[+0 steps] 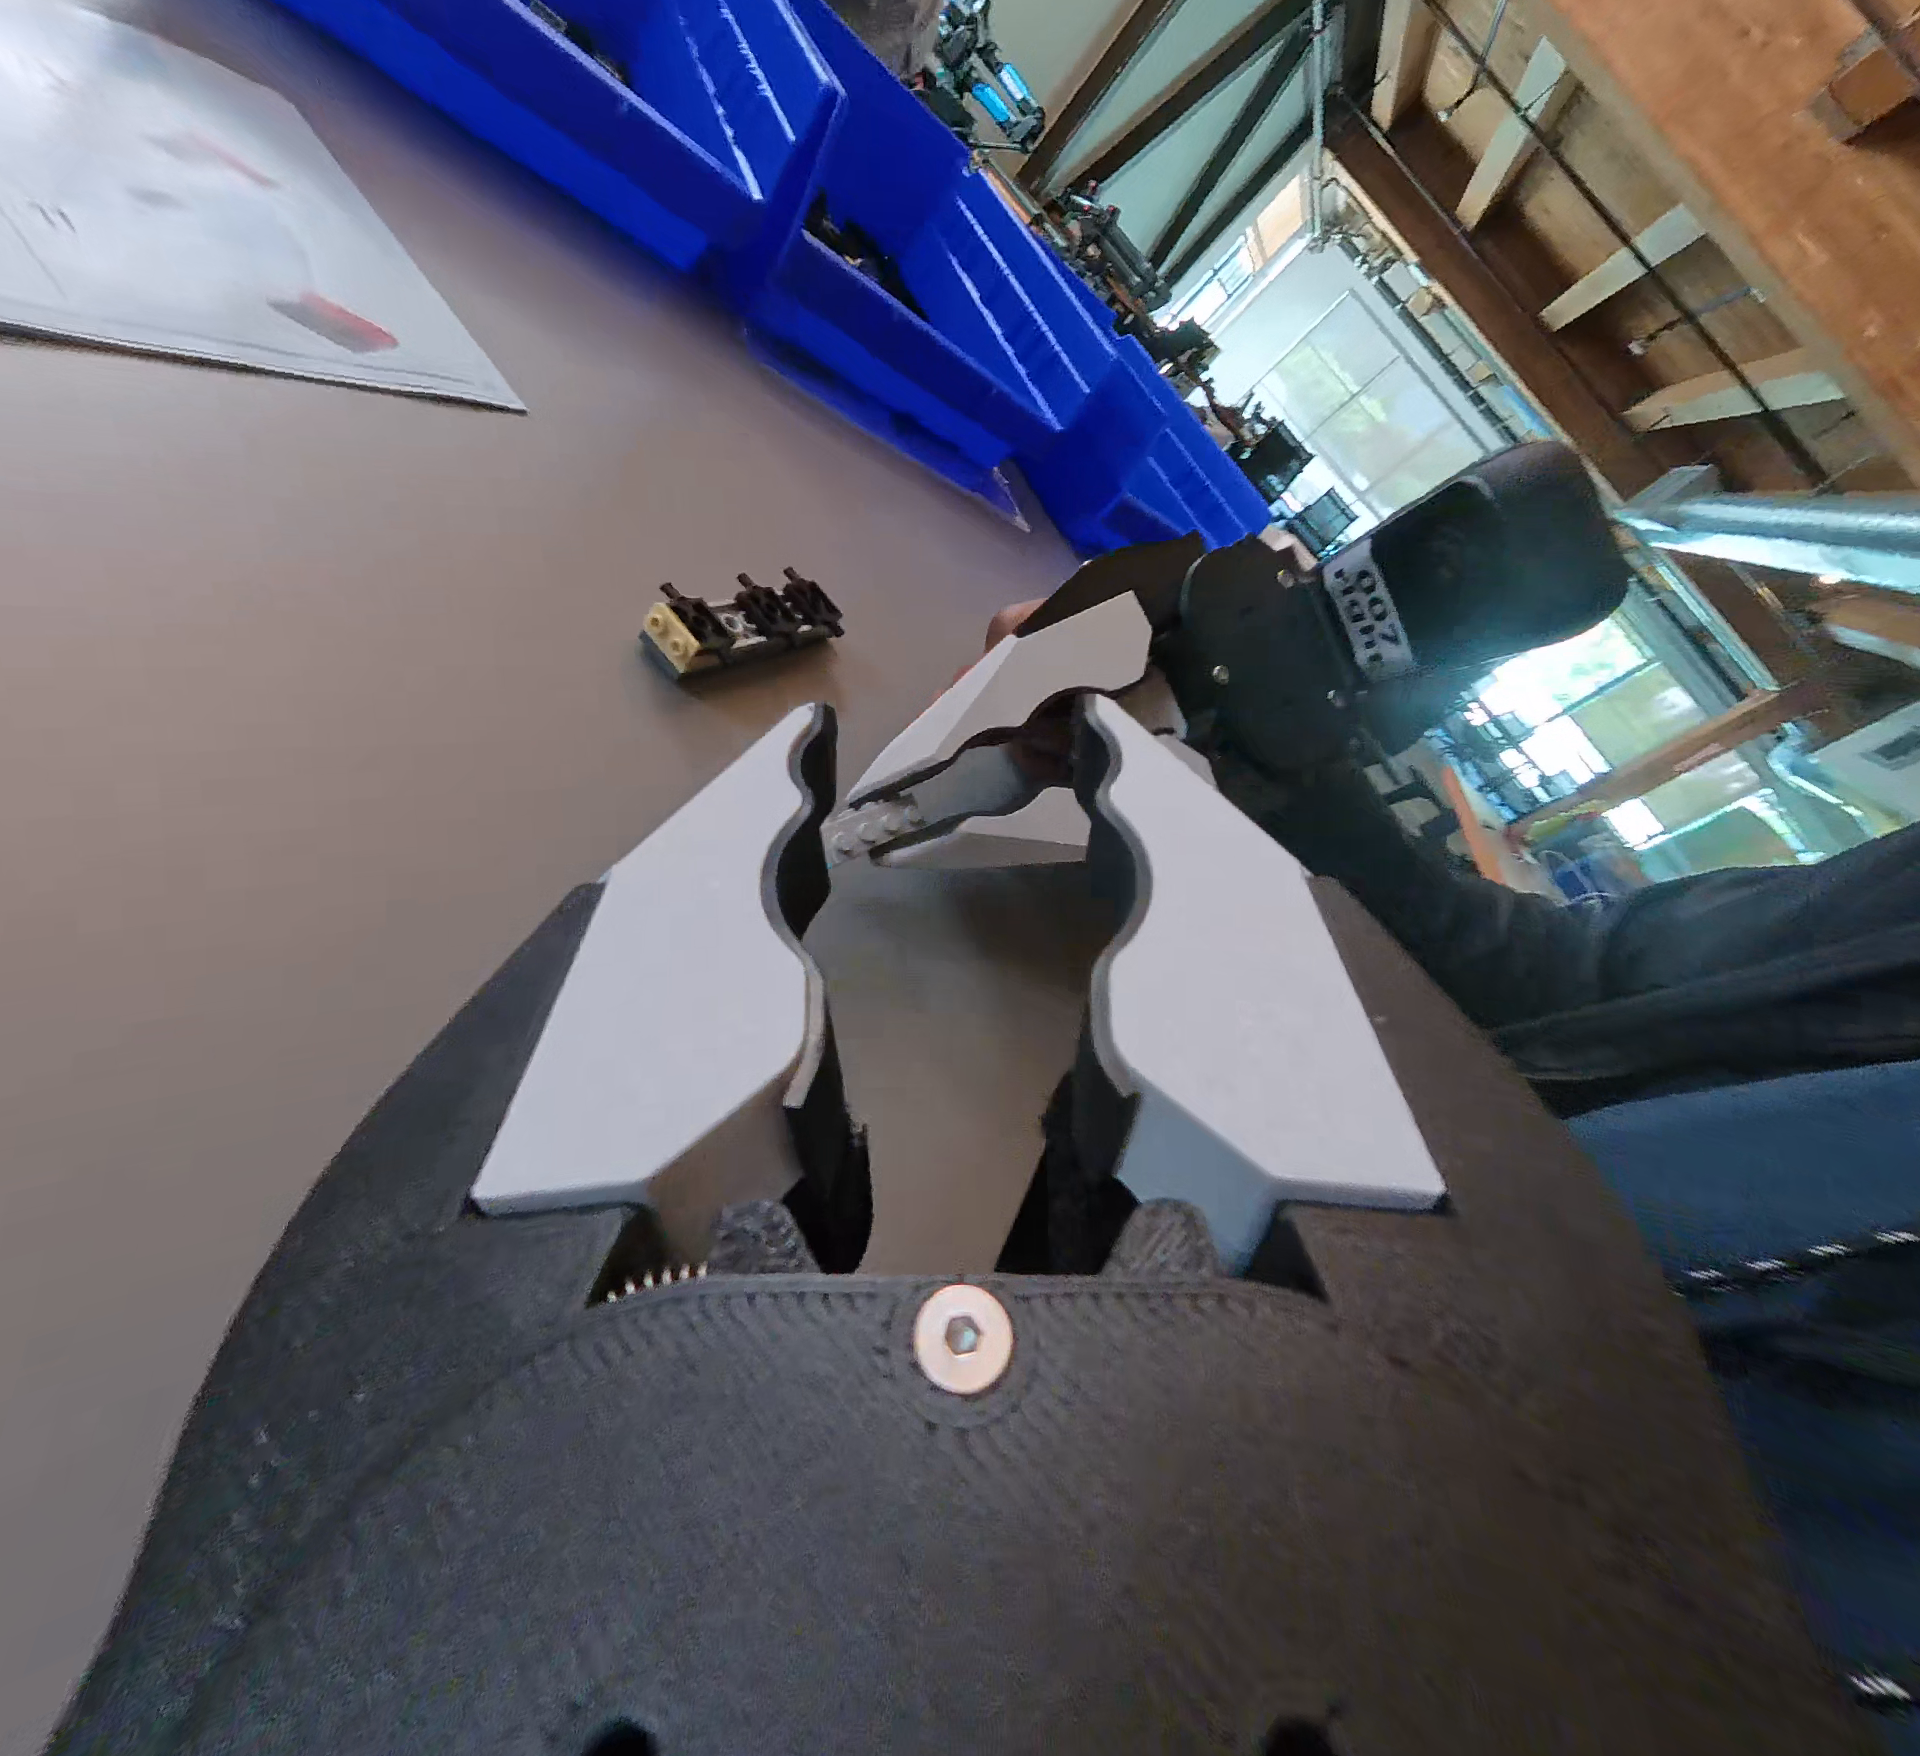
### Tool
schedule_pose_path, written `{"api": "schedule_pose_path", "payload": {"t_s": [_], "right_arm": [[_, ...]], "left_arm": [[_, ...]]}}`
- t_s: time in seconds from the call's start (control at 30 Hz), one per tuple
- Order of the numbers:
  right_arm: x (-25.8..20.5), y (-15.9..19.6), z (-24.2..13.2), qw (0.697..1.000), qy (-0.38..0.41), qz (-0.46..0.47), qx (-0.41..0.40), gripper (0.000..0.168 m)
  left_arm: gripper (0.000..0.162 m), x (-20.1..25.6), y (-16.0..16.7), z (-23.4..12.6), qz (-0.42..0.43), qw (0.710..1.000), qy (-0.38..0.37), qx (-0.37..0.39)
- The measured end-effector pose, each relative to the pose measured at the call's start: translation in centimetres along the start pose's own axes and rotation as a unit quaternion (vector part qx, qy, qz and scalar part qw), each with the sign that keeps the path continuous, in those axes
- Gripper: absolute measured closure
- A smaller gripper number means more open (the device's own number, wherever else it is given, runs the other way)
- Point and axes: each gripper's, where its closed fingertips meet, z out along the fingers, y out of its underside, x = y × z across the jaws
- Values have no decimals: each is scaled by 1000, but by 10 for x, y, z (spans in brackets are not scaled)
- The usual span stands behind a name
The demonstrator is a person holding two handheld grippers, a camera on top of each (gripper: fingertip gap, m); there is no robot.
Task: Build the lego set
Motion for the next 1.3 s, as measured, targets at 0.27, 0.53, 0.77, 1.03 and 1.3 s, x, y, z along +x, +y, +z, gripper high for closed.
{"api": "schedule_pose_path", "payload": {"t_s": [0.27,0.53,0.77,1.03,1.3], "right_arm": [[2,11,9,999,8,6,-48,151],[13,-9,-13,997,16,59,50,129],[45,-21,-67,969,96,158,165,130],[55,-1,-102,946,152,215,187,131],[58,6,-96,949,147,219,172,131]], "left_arm": [[116,-9,2,1,-13,1000,-20,-3],[116,-12,3,2,8,999,-46,1],[112,-12,3,2,38,997,-69,5],[109,-14,6,5,50,995,-85,-5],[109,-17,7,5,46,995,-92,-11]]}}
